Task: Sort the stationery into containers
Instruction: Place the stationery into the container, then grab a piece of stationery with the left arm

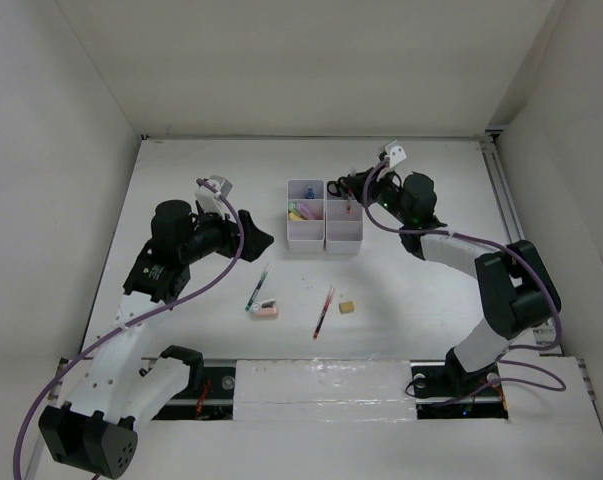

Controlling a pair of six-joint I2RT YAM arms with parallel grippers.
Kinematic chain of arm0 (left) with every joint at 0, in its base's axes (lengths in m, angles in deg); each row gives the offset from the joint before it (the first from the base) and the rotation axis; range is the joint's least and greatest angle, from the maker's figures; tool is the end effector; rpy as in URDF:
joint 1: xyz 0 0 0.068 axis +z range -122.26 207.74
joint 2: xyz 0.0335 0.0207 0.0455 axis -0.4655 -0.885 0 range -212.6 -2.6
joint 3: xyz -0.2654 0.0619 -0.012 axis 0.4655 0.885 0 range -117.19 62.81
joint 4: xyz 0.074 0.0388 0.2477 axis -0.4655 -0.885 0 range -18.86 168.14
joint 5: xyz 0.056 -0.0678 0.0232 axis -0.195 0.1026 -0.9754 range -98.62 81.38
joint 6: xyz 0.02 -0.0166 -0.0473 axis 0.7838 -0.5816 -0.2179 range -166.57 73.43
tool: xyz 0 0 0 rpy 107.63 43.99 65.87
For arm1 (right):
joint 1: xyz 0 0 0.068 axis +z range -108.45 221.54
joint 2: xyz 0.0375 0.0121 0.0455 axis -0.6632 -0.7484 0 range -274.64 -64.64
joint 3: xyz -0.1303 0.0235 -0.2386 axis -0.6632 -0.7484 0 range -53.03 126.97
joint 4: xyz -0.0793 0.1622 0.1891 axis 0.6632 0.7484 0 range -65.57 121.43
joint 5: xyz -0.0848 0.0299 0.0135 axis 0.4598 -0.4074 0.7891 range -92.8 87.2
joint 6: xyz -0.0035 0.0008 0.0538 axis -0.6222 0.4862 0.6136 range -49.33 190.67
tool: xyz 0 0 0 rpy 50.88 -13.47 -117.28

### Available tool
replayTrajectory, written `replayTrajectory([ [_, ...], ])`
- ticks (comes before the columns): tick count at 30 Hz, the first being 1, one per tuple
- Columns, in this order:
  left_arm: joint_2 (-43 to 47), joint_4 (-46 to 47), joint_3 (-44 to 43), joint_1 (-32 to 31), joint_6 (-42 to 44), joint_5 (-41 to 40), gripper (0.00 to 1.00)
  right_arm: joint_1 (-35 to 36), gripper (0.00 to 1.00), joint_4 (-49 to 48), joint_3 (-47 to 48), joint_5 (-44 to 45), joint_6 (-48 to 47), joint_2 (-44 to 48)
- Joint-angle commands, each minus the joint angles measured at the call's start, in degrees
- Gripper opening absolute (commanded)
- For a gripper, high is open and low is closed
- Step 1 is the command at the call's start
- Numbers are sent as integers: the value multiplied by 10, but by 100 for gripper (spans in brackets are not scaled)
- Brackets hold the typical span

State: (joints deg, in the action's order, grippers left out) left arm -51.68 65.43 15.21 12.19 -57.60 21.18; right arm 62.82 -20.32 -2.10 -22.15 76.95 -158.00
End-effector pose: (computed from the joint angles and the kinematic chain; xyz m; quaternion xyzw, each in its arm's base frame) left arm 0.1833 -0.0694 0.3408 0.1879 0.7557 -0.3339 0.5311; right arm 0.3352 0.1432 0.2605 -0.2093 0.6611 0.2824 0.6628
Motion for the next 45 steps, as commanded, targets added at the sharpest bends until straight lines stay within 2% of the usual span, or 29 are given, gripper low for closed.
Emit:
replayTrajectory([
  [1,15,20,0,1,-1,17,100,-1,0,-80,-13,-2,9,2],
  [4,15,20,0,1,-1,17,100,-1,1,-80,-19,-2,15,-3],
  [7,15,20,0,1,-1,17,100,-1,10,-92,-25,-2,21,-9],
  [8,15,20,0,1,-1,17,100,-1,15,-92,-31,-2,21,-9],
  [9,15,20,0,1,-1,17,100,-1,33,-98,-31,-2,26,-9],
  [10,15,20,0,1,-1,17,100,-1,37,-98,-36,-2,26,-9],
  [12,15,20,0,1,-1,17,100,-1,39,-98,-37,-2,26,-9],
  [14,15,20,0,1,-1,17,100,-1,54,-98,-37,-2,33,-14],
  [19,15,20,0,1,-1,5,100,-1,71,-115,-51,-8,62,19],
  [20,15,20,7,1,-1,-1,100,6,95,-115,-58,-8,68,33],
  [22,3,20,7,1,-7,-27,100,17,100,-101,-68,10,73,85],
  [25,-47,-2,12,1,-14,-62,100,46,100,-65,-80,57,73,169],
  [28,-117,-18,6,1,-14,-56,100,71,100,3,-81,111,73,243],
  [31,-182,-34,-2,-10,-28,-63,100,77,100,118,-47,130,73,286],
  [34,-271,-74,-33,-63,-34,-79,100,90,100,216,-21,130,73,330],
  [35,-290,-80,-33,-78,-34,-79,100,90,100,231,-15,125,68,349],
  [38,-320,-98,-38,-142,-72,-169,100,102,100,246,-22,120,68,381],
  [45,-333,-141,-45,-149,-120,-258,100,102,100,246,-35,91,79,424],
])
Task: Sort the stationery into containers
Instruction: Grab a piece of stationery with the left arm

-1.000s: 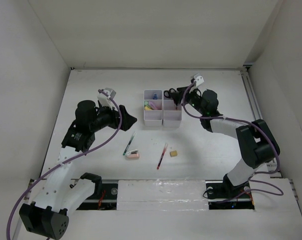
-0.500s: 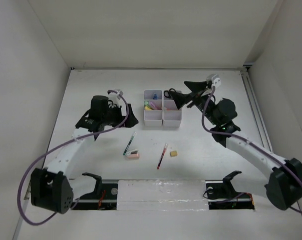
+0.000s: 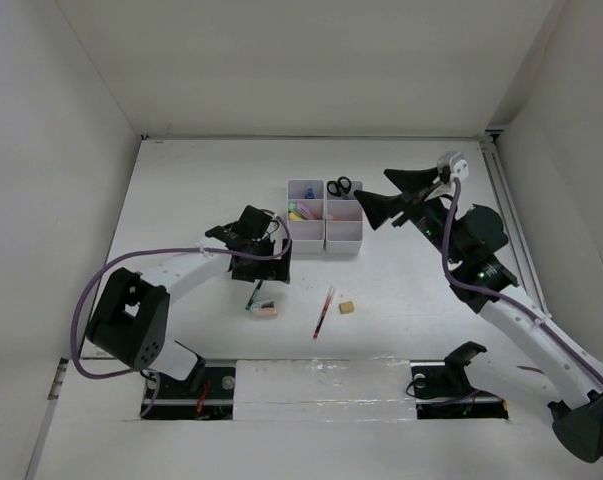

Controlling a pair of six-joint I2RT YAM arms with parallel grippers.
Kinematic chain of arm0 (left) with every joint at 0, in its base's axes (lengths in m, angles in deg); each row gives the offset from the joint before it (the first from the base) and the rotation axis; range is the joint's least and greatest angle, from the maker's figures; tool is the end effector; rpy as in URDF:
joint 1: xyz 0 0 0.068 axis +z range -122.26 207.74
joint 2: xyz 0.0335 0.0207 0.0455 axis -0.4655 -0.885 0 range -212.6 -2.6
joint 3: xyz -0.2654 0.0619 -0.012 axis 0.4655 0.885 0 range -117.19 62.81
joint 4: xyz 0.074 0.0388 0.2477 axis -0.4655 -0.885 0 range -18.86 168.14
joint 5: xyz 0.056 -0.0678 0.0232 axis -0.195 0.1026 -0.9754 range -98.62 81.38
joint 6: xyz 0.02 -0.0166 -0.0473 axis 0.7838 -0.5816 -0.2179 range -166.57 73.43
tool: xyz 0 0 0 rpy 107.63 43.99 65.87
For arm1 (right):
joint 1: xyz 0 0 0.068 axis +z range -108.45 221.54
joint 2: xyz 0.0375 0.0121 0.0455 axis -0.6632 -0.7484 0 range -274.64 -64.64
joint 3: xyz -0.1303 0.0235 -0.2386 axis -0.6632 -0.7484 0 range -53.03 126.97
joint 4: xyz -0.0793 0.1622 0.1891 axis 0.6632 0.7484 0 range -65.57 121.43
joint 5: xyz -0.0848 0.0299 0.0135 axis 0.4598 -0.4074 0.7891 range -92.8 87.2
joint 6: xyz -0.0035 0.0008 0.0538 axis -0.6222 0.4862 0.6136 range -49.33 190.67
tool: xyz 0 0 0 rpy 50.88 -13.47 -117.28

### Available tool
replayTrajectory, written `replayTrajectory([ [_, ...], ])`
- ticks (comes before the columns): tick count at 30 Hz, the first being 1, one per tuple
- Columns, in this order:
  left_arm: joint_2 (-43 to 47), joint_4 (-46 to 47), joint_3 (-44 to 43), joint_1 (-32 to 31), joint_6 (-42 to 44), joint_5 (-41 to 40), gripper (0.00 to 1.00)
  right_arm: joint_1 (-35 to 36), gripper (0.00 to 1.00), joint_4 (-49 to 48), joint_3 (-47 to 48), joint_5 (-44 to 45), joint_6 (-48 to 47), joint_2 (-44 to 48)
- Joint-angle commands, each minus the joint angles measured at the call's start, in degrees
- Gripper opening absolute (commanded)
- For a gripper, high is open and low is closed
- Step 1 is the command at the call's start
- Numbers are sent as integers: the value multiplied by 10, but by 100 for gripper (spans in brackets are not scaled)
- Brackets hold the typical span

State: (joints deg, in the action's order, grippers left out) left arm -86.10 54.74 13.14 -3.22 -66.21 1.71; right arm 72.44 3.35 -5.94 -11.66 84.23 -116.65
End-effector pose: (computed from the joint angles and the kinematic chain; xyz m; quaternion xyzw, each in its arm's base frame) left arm 0.2419 -0.1527 0.1975 0.1195 0.9483 -0.1981 0.2171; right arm 0.1788 0.1134 0.3908 -0.1513 0.5828 0.3445 0.7203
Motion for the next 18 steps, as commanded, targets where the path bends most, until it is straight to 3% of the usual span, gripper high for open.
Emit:
replayTrajectory([
  [1,2,-34,-31,6,-39,-68,100,6,100,10,4,-14,6,10],
  [7,-25,-47,-31,6,-51,-103,100,6,100,10,-7,-27,6,36],
  [13,-66,-47,-31,6,-51,-109,92,6,100,10,-7,-21,6,47],
  [15,-77,-47,-36,6,-51,-109,86,6,100,16,-7,-21,1,53],
  [18,-83,-47,-31,6,-51,-109,61,6,100,16,-7,-16,1,66],
])
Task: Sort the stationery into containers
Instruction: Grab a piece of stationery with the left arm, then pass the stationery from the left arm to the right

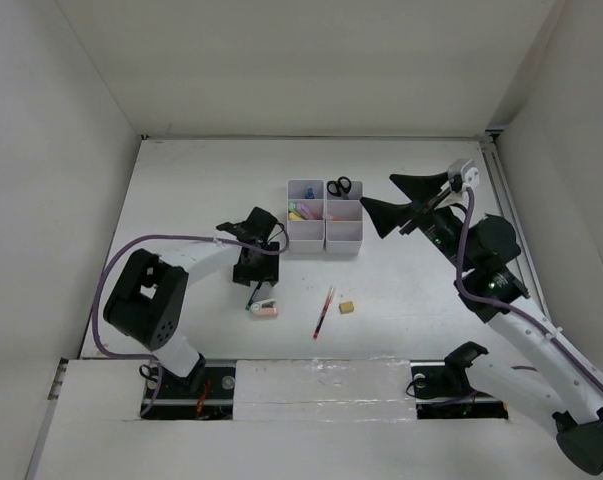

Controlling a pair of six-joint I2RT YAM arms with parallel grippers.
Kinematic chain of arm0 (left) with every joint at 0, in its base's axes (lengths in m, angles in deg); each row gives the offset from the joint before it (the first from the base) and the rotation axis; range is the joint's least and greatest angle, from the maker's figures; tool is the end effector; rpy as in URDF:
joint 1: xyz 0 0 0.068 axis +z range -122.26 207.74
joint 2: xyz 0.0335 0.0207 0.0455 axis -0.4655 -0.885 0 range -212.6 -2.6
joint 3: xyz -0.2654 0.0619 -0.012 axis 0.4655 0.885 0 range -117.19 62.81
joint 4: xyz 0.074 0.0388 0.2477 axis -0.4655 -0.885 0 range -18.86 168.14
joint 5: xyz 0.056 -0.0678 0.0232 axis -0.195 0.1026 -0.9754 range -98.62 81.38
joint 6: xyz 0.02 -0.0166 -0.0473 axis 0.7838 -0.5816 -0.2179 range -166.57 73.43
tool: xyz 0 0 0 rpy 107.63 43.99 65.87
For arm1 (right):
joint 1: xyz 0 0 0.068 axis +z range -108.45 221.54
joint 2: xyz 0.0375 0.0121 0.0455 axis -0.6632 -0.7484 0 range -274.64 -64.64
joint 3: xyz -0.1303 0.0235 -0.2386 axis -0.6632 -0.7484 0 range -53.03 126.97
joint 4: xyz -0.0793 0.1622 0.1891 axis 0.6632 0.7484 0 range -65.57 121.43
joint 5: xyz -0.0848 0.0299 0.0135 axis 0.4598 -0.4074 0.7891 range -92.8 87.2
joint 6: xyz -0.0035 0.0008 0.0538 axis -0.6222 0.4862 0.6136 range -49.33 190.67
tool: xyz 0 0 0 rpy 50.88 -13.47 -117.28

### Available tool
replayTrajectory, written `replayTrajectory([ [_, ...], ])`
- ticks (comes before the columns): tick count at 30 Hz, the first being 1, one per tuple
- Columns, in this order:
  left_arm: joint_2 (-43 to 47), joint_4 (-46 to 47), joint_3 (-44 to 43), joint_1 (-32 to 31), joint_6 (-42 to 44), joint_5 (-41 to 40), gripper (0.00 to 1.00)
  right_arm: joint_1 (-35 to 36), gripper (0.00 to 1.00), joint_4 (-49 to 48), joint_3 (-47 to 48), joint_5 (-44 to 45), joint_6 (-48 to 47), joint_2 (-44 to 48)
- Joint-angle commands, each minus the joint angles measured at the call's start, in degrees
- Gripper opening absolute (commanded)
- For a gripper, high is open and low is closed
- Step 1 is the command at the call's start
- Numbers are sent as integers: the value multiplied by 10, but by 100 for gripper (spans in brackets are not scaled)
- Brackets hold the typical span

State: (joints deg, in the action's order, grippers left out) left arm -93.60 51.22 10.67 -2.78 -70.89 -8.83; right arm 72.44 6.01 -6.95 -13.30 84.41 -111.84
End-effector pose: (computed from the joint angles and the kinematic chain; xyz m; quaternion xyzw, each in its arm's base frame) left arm 0.2567 -0.1512 0.1704 0.0525 0.9763 -0.0950 0.1870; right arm 0.1604 0.1036 0.3949 -0.1609 0.5726 0.3548 0.7213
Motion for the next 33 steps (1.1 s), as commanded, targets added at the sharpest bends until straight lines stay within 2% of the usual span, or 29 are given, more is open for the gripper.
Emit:
replayTrajectory([
  [1,-13,-12,-6,1,-5,-3,56,6,100,-11,3,0,-1,18],
  [3,-18,-12,-6,1,-10,-3,42,0,100,-11,-2,0,-1,24],
  [5,-35,-12,-6,1,-10,-16,35,0,100,-11,-2,0,-1,24],
  [9,-65,-19,-6,-11,-22,-51,14,0,100,-11,-2,0,-1,24],
  [11,-71,-19,-6,-11,-28,-64,0,0,100,-11,-2,0,-1,19],
  [18,-48,-19,-23,-11,-29,-137,0,-5,100,-21,3,0,40,-13],
  [22,41,-24,-35,-11,-18,-152,0,-5,100,-28,8,-7,68,-39],
  [24,86,-3,-42,-11,19,-129,0,-5,100,-33,8,-7,88,-53],
  [27,183,16,-52,-59,57,-110,0,-5,100,-66,8,-41,151,-75],
  [28,227,23,-53,-100,78,-110,0,-5,100,-100,2,-66,185,-93],
  [29,227,31,-53,-124,87,-110,0,-5,100,-120,-6,-66,201,-104],
  [33,338,91,-23,-201,117,-89,0,22,100,-190,-6,-95,249,-168],
])
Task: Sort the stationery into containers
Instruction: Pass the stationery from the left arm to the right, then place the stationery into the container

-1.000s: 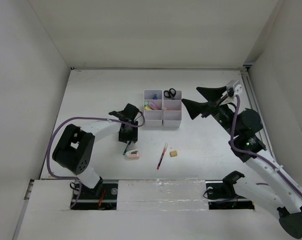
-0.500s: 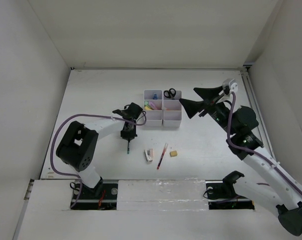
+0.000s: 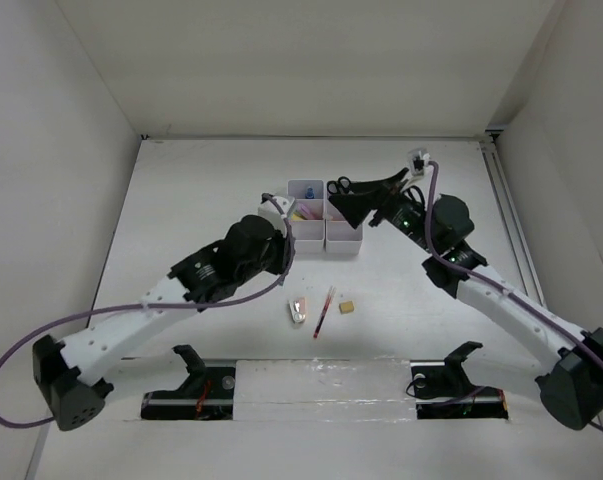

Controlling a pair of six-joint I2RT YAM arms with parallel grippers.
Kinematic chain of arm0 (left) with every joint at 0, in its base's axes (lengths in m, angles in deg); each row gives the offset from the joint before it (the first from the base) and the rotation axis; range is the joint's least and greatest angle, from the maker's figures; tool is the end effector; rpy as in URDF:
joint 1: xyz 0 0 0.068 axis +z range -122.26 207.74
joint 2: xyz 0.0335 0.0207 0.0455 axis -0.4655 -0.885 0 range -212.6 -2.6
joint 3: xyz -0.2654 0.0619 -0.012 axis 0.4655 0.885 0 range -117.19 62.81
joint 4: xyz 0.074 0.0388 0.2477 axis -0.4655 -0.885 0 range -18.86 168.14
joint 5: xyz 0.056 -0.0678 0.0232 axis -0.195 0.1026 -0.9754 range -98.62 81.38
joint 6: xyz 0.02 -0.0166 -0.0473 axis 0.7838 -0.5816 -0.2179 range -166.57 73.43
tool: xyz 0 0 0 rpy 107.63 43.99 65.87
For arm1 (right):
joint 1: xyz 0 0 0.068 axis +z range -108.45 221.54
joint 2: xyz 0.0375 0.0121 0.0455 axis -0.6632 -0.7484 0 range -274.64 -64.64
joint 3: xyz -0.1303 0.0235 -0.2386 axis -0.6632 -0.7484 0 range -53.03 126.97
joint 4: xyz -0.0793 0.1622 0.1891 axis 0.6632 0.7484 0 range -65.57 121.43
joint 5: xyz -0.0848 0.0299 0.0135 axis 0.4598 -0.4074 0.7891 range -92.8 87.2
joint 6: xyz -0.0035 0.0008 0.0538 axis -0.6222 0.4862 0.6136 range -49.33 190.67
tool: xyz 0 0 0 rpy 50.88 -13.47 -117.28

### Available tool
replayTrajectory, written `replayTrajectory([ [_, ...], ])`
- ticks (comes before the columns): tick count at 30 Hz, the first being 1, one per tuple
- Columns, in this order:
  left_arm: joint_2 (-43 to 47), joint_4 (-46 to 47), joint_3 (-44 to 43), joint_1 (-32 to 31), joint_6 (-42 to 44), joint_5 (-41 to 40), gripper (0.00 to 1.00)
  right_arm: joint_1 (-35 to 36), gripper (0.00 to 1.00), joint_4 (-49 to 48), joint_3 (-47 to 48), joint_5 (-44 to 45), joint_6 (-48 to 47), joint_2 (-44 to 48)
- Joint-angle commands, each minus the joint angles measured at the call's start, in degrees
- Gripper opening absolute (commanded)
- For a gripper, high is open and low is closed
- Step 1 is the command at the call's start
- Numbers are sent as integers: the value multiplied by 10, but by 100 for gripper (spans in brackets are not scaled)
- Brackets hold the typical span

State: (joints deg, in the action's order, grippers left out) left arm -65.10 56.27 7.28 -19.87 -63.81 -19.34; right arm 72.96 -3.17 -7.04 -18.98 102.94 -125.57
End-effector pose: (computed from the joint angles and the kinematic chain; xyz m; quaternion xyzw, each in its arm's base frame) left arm 0.1694 -0.1758 0.3248 0.1787 0.8397 -0.2037 0.4707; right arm 0.2077 0.1385 0.3628 -0.1053 0.6194 0.4825 0.6102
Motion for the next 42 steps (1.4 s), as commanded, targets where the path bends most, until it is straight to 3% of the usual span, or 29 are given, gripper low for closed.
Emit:
replayTrajectory([
  [1,69,62,29,-30,47,33,0,35,100,-112,3,-44,64,-43],
  [7,149,78,43,-30,58,62,0,101,100,-135,35,-1,72,-108],
  [12,166,78,43,-30,63,48,0,149,97,-149,40,17,72,-128],
  [16,172,78,43,-30,63,48,0,174,89,-154,40,35,72,-146],
  [18,178,78,43,-30,63,48,0,180,80,-167,40,35,72,-156],
  [21,185,78,48,-30,63,43,0,180,54,-188,35,20,92,-170],
  [22,191,78,48,-30,63,43,0,186,40,-188,35,20,92,-178],
  [25,202,78,48,-30,63,28,0,192,36,-193,35,15,97,-192],
  [28,202,78,48,-30,63,23,1,192,12,-200,35,8,97,-199],
  [29,202,78,48,-30,58,23,8,192,0,-200,35,8,97,-199],
  [32,202,73,53,-30,58,30,58,192,0,-202,42,8,83,-199],
  [33,202,73,53,-30,58,30,69,192,0,-212,37,15,83,-199],
  [34,207,68,53,-30,58,30,99,192,0,-219,31,21,73,-194],
  [42,235,62,65,-30,53,19,100,174,0,-128,76,163,-109,-176],
])
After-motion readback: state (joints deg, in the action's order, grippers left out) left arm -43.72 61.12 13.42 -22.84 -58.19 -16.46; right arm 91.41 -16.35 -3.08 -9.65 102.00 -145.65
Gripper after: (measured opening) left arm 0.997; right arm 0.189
